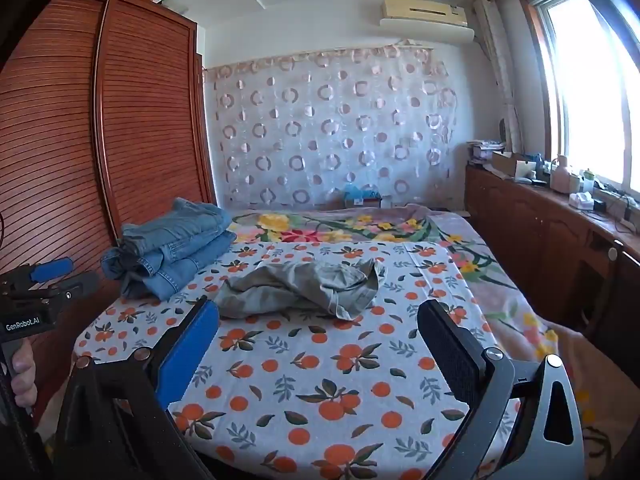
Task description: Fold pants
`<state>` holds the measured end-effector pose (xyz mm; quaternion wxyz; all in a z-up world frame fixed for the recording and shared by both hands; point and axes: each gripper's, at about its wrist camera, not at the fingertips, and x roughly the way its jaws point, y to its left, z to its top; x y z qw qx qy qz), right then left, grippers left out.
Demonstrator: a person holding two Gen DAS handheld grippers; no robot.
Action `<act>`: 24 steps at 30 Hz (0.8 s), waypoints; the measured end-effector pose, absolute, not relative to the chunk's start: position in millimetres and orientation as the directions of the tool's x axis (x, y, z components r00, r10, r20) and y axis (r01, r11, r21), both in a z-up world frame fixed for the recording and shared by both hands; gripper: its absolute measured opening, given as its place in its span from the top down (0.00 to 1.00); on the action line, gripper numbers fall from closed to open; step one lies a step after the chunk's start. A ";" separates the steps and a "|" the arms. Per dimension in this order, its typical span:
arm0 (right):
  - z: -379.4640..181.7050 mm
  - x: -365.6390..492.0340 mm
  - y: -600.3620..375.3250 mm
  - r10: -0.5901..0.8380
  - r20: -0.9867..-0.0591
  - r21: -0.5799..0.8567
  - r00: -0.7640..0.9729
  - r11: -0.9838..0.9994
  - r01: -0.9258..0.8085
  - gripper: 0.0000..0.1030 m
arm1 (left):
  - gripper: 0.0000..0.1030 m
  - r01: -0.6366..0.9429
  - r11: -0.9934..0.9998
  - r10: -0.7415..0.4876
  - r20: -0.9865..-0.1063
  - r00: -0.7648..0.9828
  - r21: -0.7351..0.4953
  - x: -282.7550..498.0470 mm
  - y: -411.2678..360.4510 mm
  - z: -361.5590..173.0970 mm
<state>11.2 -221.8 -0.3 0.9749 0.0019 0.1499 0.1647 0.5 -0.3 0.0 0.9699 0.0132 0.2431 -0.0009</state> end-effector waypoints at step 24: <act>-0.3 10.6 -223.4 0.315 -0.290 0.056 0.904 0.948 -0.312 0.03 | 0.18 0.009 1.000 0.000 -0.460 0.888 0.017 0.4 0.1 0.1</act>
